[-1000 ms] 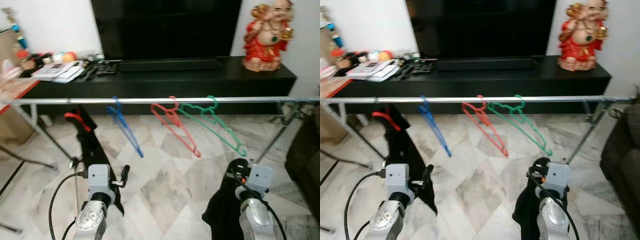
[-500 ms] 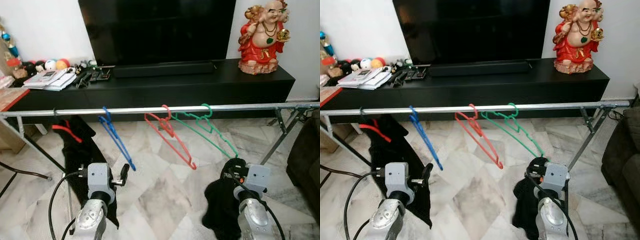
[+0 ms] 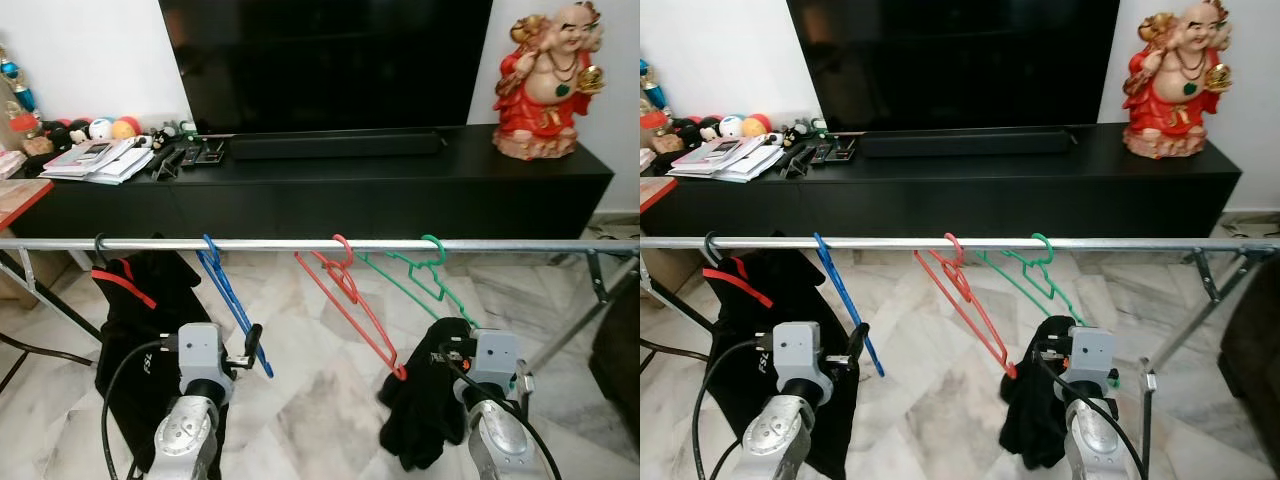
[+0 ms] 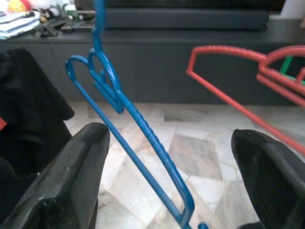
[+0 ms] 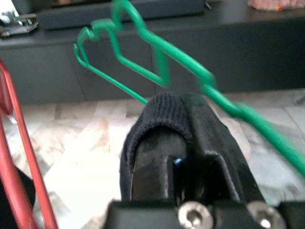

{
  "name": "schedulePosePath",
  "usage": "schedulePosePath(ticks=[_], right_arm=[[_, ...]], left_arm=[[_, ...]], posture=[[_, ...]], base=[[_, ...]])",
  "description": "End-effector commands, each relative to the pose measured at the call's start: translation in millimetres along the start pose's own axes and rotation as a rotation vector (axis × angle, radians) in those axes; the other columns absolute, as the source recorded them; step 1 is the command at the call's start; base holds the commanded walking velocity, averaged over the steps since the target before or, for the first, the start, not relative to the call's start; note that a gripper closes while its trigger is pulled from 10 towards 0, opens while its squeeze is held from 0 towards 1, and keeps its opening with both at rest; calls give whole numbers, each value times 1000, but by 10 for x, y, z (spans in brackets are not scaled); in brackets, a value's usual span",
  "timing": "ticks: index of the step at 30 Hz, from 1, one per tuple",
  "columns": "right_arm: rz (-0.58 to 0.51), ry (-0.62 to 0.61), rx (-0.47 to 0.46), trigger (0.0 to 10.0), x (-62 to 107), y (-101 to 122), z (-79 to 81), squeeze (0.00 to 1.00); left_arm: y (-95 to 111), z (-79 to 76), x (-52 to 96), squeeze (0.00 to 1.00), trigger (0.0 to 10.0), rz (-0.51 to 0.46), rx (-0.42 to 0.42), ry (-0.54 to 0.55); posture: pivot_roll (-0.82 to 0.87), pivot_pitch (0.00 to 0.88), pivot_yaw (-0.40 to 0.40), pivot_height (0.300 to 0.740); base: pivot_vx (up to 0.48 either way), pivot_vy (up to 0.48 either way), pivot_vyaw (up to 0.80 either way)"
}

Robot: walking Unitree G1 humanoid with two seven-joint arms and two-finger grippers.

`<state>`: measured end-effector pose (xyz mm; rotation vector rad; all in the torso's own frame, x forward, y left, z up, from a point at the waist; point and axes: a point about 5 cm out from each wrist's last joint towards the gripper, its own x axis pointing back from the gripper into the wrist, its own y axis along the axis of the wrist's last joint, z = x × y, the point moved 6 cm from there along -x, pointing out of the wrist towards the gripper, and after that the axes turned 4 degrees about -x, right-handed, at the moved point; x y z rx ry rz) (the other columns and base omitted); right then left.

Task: Hang hanger

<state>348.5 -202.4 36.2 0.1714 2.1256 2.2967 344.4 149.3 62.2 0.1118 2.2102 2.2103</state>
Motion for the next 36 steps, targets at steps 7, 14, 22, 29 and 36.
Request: schedulePosePath(ticks=[7, 14, 22, 29, 36], right_arm=[[-41, 40, -25, 10000, -63, 117, 159, 0], [-39, 43, -31, 10000, -66, 115, 172, 0], [-31, 45, -31, 10000, -61, 94, 175, 0], [-28, 45, -28, 10000, -60, 92, 175, 0], [-14, 50, -25, 10000, -57, 53, 190, 0]], left_arm=[[50, 166, 4, 0, 10000, -11, -17, 39], [66, 169, 1, 0, 10000, -15, -20, 36], [76, 231, 4, 0, 10000, 1, -3, 51], [31, 357, 79, 0, 10000, 66, 107, 78], [-117, 309, 129, 1000, 10000, 201, 86, -13]], posture=[[-5, 8, 51, 740], [-3, 11, 53, 740], [-1, 16, 53, 740], [-1, 22, 57, 740], [7, 23, 61, 740]], base=[[318, 0, 0], [297, 0, 0], [0, 0, 0], [0, 0, 0], [0, 0, 0]])
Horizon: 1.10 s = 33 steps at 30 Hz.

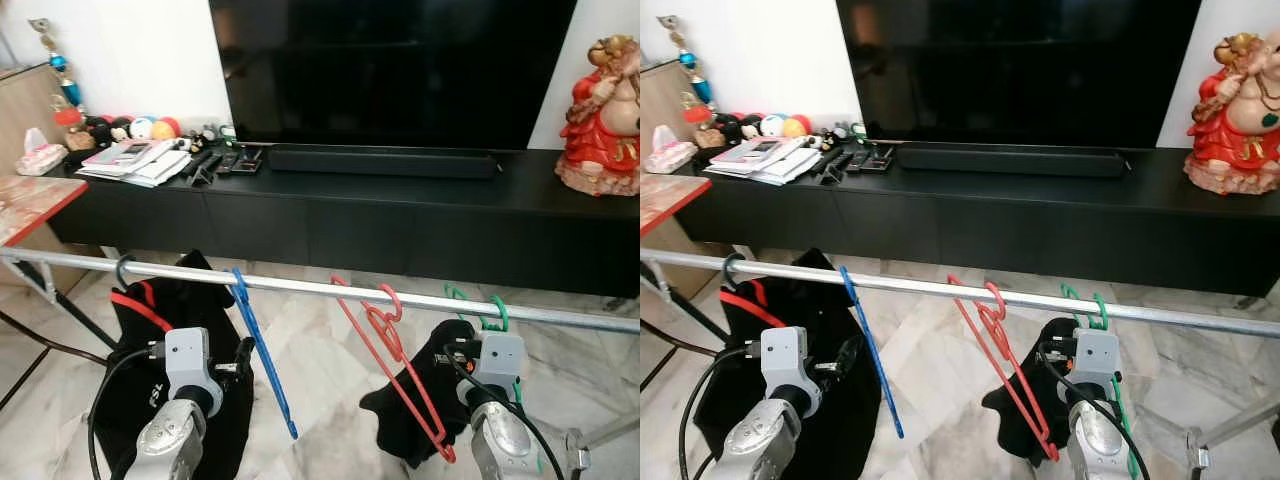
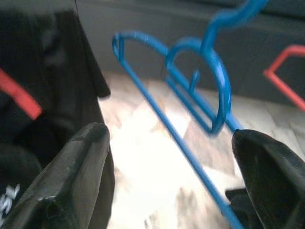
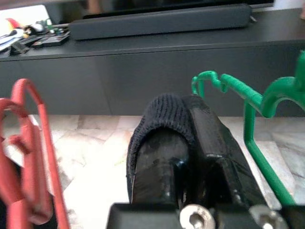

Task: Hang hanger

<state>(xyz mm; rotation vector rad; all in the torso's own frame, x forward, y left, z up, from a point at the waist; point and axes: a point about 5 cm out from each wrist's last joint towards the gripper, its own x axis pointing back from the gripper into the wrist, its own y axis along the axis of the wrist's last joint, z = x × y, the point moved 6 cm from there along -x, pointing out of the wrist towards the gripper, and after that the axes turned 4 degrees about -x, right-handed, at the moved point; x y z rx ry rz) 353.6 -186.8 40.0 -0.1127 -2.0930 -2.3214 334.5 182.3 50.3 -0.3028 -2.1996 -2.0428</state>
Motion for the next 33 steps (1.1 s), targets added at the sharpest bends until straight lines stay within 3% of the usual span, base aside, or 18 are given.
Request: schedulePosePath(ticks=[1, 7, 15, 16, 17, 24, 33], right_arm=[[-3, 9, 1, 10000, -23, 18, 31, 0], [4, 17, 6, 10000, -29, 0, 62, 0], [8, 15, 8, 10000, -22, -23, 61, 0], [9, 16, 8, 10000, -21, -27, 72, 0], [9, 17, 8, 10000, -22, -27, 78, 0], [5, 27, 22, 10000, -37, -10, 110, 0], [-1, 24, 23, 10000, -47, 20, 102, 0]], left_arm=[[19, -23, 17, 1000, 10000, 28, 18, -30], [132, -123, -69, 1000, 10000, 52, 70, -108], [304, -125, -283, 1000, 10000, 88, -25, -89], [315, -140, -332, 698, 10000, 98, -48, -85], [295, -155, -358, 0, 10000, 113, -62, -83], [154, -356, -545, 0, 10000, 195, -113, -82], [223, -438, -684, 0, 10000, 176, -121, -2]], posture=[[10, 20, 62, 740], [7, 13, 70, 740], [-9, 0, 86, 740], [-12, 0, 90, 740], [-13, 0, 90, 740], [-33, 0, 97, 740], [-28, 0, 83, 740]], base=[[0, 0, 0], [0, 0, 0], [0, 0, 0], [0, 0, 0], [0, 0, 0], [0, 0, 0], [0, 0, 0]])
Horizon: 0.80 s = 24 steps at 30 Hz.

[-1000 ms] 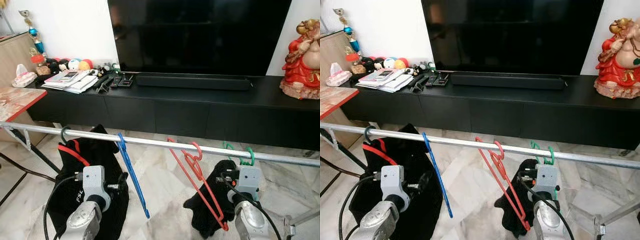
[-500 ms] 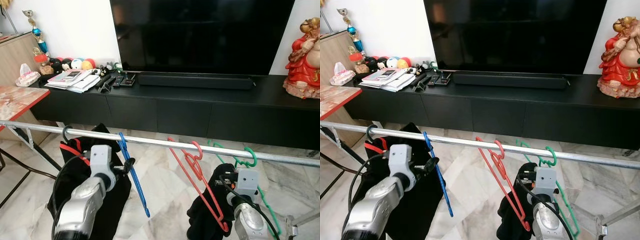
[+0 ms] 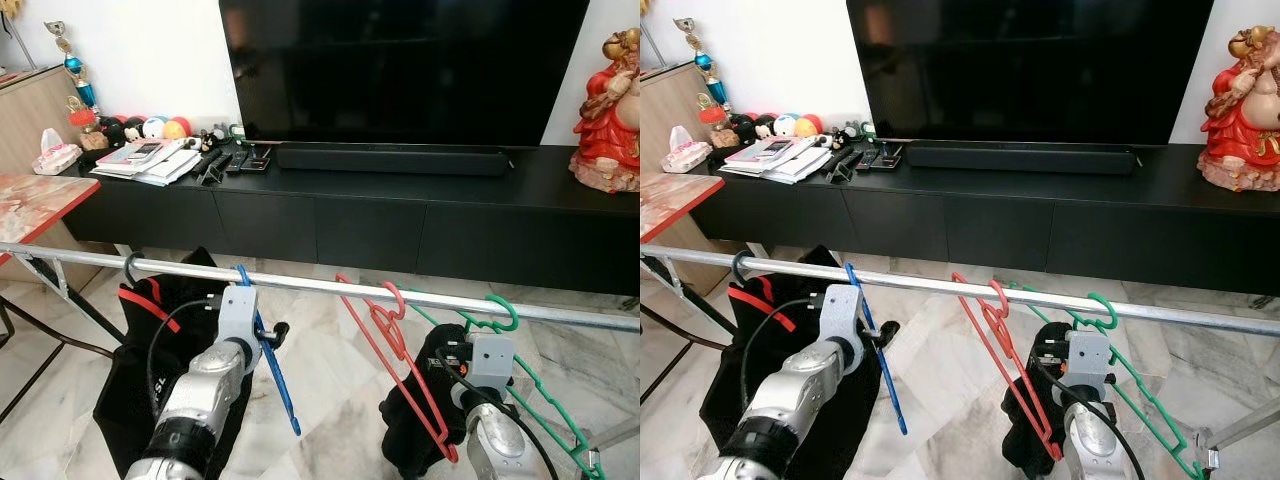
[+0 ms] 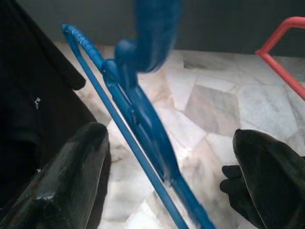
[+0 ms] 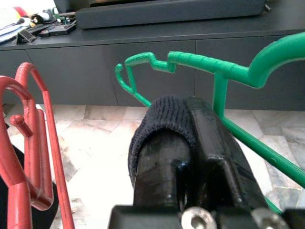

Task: Hang hanger

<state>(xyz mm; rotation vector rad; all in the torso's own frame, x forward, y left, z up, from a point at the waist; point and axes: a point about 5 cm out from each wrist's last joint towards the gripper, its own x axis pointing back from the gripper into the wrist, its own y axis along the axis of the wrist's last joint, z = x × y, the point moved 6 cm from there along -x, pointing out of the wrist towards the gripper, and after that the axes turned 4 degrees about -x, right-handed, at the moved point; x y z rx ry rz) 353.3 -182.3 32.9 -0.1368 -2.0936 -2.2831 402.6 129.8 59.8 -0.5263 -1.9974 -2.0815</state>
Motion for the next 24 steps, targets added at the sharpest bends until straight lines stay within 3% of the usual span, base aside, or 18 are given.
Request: schedulePosePath(ticks=[1, 5, 7, 9, 13, 24], right_arm=[[-29, 20, 7, 10000, -46, 92, 70, 0], [-24, 21, 8, 10000, -44, 76, 66, 0], [-22, 22, 9, 10000, -43, 73, 67, 0], [-21, 23, 9, 10000, -44, 73, 69, 0], [-20, 34, 11, 10000, -46, 72, 97, 0], [-16, 39, 15, 10000, -48, 66, 105, 0]], left_arm=[[-13, 83, -20, 0, 10000, 11, 4, 64], [-53, 90, -34, 0, 10000, 23, 39, 94], [-64, 93, -40, 0, 9490, 23, 39, 102], [-79, 126, -44, 0, 0, 23, 42, 126], [-131, 179, -51, 0, 0, 38, 98, 159], [-129, 197, -64, 0, 0, 28, 106, 172]], posture=[[-32, 0, 83, 740], [-30, 1, 81, 740], [-31, 3, 80, 740], [-31, 4, 80, 740], [-29, 8, 75, 740], [-31, 12, 73, 740]], base=[[0, 0, 0], [0, 0, 0], [0, 0, 0], [0, 0, 0], [0, 0, 0], [0, 0, 0]])
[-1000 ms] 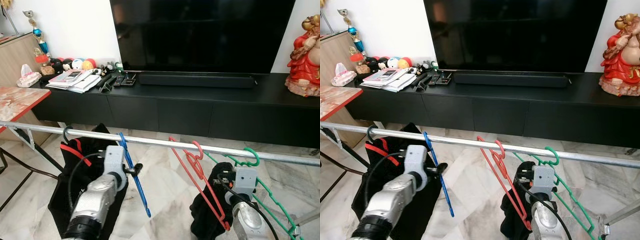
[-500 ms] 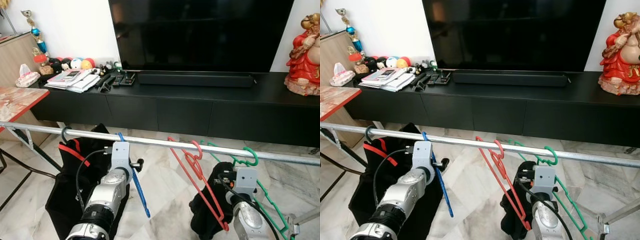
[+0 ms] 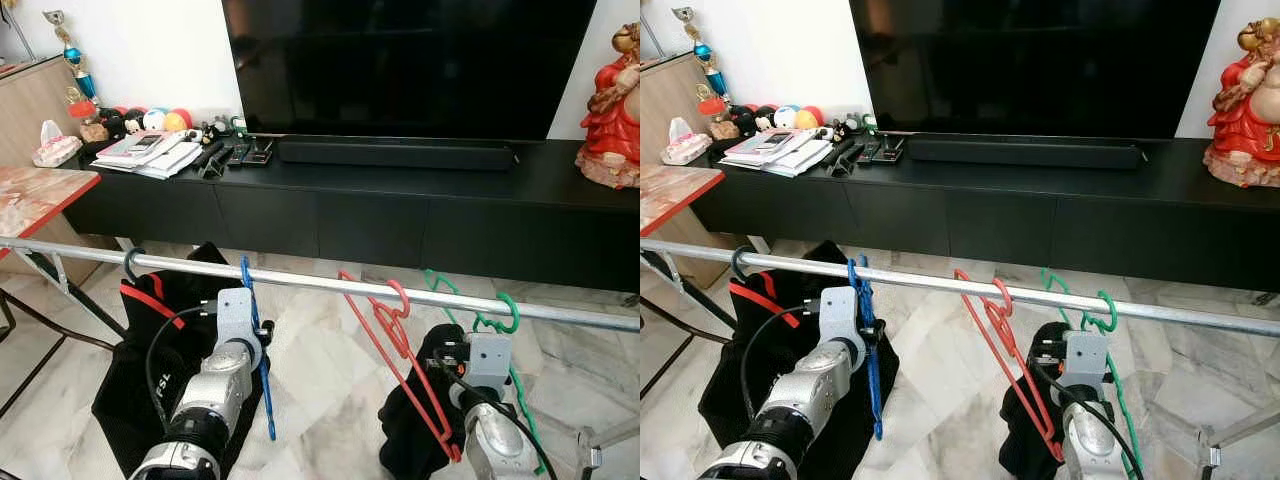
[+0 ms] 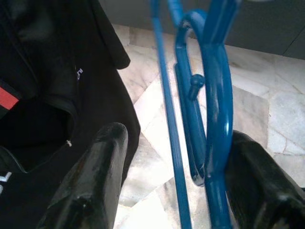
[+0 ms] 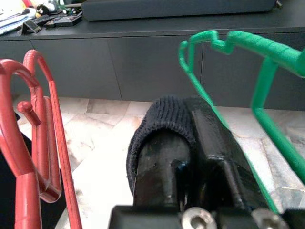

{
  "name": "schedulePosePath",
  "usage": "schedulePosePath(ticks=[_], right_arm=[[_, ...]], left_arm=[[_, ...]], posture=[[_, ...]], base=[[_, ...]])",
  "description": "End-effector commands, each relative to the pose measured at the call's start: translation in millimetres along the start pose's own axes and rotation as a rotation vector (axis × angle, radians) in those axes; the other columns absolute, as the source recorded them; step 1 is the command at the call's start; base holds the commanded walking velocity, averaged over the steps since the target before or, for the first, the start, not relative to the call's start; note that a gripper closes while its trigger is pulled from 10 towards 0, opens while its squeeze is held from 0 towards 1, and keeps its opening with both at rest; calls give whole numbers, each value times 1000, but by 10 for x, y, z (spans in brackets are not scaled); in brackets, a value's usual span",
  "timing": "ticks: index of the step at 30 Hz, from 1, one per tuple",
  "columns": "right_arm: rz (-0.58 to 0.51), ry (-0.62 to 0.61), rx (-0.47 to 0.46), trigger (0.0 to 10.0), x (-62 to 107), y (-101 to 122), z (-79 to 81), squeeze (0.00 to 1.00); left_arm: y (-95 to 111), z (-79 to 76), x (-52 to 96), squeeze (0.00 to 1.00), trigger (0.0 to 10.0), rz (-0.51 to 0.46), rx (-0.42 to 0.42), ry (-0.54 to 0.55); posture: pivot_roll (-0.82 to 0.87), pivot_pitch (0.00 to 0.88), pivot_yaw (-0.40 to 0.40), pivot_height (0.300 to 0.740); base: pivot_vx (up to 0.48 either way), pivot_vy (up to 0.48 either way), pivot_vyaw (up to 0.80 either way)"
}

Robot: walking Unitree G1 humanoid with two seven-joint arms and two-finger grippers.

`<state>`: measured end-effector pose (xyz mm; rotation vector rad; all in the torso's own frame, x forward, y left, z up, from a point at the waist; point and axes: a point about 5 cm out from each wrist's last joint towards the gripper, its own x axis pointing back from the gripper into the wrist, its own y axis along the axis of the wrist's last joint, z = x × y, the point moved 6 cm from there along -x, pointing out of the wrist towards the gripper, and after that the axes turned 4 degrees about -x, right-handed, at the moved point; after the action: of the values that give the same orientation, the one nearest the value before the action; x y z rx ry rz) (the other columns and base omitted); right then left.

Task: Hang hanger

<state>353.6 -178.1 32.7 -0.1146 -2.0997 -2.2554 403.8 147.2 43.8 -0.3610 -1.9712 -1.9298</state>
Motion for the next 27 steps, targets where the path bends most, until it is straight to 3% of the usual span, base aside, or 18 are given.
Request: schedulePosePath(ticks=[1, 27], right_arm=[[-19, 17, -1, 10000, -47, 72, 60, 0], [-10, 20, 2, 10000, -45, 54, 68, 0]], left_arm=[[33, 20, -10, 0, 0, -9, 12, 10], [76, -111, -10, 0, 0, -35, 10, -60]], posture=[[-31, 13, 74, 740], [-28, 15, 73, 740]], base=[[0, 0, 0], [0, 0, 0]])
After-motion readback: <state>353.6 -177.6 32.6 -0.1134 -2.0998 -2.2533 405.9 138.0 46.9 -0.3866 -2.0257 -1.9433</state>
